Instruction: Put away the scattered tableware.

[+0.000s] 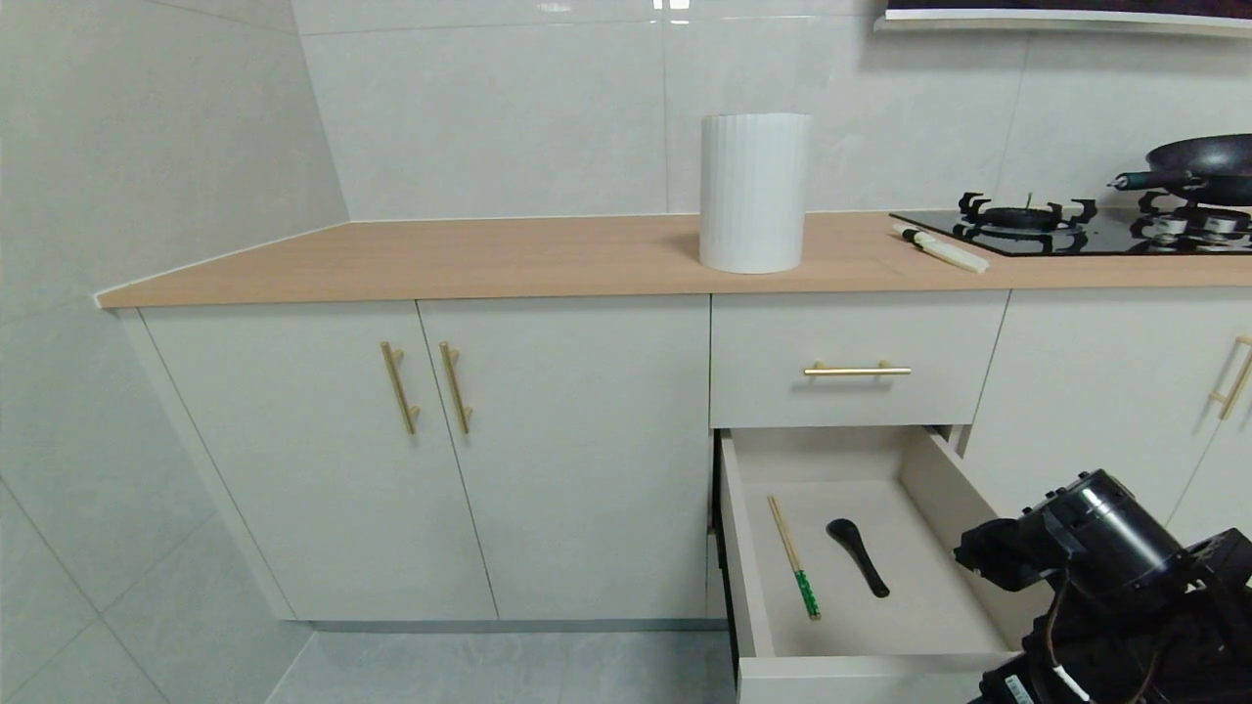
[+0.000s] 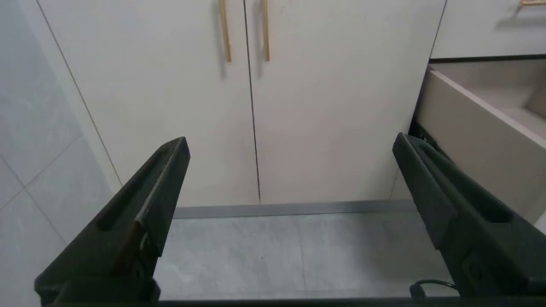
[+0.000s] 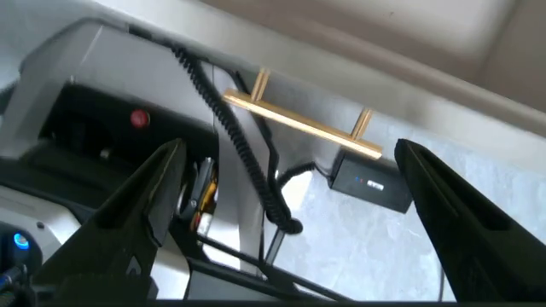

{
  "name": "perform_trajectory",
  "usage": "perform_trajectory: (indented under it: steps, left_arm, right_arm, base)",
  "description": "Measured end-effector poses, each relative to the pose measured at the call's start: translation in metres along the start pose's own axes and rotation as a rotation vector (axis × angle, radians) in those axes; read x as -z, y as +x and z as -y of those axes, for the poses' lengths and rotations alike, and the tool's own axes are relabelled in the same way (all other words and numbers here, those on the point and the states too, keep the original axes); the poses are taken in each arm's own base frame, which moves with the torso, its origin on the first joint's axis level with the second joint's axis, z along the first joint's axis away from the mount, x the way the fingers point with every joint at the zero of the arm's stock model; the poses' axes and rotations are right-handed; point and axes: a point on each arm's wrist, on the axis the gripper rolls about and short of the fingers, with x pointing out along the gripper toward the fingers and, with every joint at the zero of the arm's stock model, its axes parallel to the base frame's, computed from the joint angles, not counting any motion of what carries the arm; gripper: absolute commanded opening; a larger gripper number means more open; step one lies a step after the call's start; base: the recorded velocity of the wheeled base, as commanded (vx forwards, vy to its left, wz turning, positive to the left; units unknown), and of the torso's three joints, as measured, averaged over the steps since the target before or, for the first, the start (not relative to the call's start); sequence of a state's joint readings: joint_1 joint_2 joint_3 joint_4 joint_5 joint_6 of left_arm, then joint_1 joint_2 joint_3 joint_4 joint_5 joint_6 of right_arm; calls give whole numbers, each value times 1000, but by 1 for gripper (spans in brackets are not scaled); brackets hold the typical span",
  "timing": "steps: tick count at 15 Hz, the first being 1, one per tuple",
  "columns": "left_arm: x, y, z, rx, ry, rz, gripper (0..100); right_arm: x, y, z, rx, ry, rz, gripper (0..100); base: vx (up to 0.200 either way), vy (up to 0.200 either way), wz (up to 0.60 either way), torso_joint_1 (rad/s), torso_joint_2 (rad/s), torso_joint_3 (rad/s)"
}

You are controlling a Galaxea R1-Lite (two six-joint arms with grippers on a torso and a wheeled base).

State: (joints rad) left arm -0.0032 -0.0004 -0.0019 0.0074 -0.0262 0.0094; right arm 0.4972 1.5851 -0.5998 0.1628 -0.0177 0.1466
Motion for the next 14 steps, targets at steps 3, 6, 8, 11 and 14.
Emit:
perform_trajectory:
  steps: [3,6,8,11,14]
  left_arm:
    - [0,0,0,0,0,0,100]
    - [0,0,0,0,0,0,100]
    - [0,0,0,0,0,0,100]
    - [0,0,0,0,0,0,100]
    - [0,0,0,0,0,0,100]
  right_arm:
    - [-1,6,-1,1,-4,-23,100]
    - [-3,15,-2,9,4,-53,100]
    - [-10,20,-2,17,61,-59,100]
    - [-20,27,-3,29,148,-61,100]
    - [-29,35,-1,64,179,-51,100]
  base:
    - [0,0,0,0,0,0]
    - [0,0,0,0,0,0]
    - [0,0,0,0,0,0]
    - [0,0,0,0,0,0]
    - [0,0,0,0,0,0]
